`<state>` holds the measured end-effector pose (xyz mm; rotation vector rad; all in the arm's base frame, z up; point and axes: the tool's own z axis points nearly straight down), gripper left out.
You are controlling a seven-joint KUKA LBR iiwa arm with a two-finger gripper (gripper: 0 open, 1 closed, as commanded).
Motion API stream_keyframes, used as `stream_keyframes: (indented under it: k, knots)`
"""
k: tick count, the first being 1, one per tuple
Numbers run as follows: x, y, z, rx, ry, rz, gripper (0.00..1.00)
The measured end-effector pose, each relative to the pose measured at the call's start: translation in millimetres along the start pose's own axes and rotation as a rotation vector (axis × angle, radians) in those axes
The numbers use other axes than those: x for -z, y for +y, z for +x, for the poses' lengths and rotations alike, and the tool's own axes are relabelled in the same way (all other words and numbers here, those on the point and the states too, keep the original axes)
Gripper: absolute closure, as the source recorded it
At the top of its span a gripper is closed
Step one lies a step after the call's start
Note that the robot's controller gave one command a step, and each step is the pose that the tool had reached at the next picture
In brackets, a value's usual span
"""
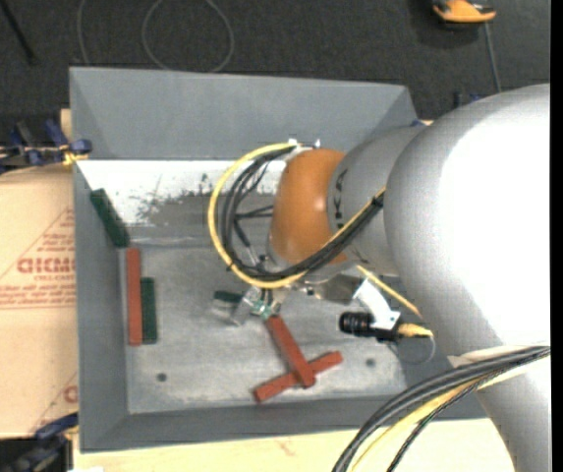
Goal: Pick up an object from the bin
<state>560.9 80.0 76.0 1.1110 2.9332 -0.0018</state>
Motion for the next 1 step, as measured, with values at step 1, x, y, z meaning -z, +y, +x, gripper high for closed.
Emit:
stream_keyframes:
  k: [1]
  knots:
    - [127.4, 0.9, -3.0, 0.005, -0.002, -0.006, 1.00]
